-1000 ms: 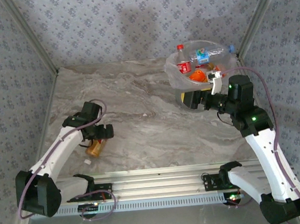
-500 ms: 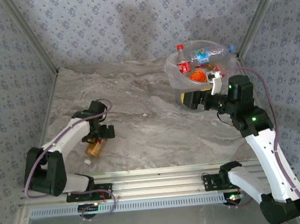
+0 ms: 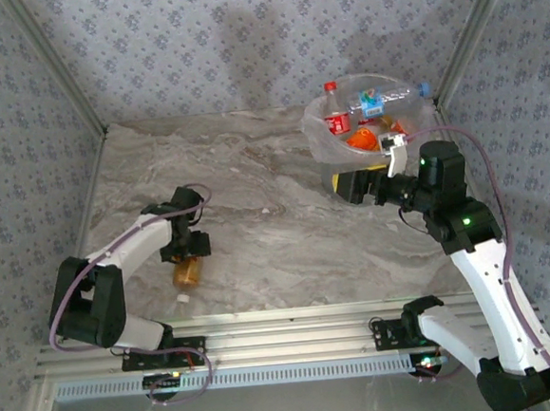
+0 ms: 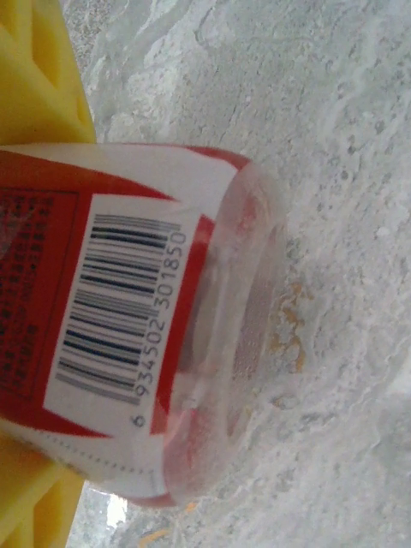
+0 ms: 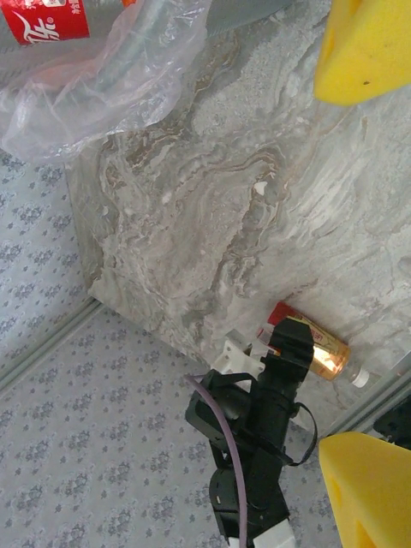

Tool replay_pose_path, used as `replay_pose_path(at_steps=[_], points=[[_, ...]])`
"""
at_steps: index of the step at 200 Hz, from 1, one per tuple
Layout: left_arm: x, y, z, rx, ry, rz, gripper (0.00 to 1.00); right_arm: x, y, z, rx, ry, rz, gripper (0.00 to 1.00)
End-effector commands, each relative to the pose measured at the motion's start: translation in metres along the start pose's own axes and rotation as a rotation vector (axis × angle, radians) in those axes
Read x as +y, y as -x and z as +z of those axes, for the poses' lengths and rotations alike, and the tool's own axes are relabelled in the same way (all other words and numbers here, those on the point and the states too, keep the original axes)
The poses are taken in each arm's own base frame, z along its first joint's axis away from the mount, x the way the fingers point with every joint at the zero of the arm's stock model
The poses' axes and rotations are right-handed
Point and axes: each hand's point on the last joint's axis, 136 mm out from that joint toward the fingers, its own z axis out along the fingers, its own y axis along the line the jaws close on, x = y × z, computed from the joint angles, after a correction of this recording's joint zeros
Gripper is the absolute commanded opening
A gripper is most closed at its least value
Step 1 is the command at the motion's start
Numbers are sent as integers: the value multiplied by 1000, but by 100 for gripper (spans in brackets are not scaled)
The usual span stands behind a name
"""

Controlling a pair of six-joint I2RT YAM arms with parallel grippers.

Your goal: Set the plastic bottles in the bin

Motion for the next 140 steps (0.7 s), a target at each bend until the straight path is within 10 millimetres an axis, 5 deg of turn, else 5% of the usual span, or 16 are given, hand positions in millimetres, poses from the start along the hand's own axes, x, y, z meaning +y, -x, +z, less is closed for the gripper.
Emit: replay_pose_path(at_steps=[1,39,81,140], points=[[-6,-10,3,31,-32,-8,68,2,-5,-1,11,10,-19,100],[-39,4,-27,-69,-248,-27,59,2,-10,4,32,33,6,100],[-100,35,-103,-252,-679,-19,57,11,-20,12,59,135,85,99],[-141,66,-182,-330,-994,-220,55,25,-50,27,147,209,99,98]])
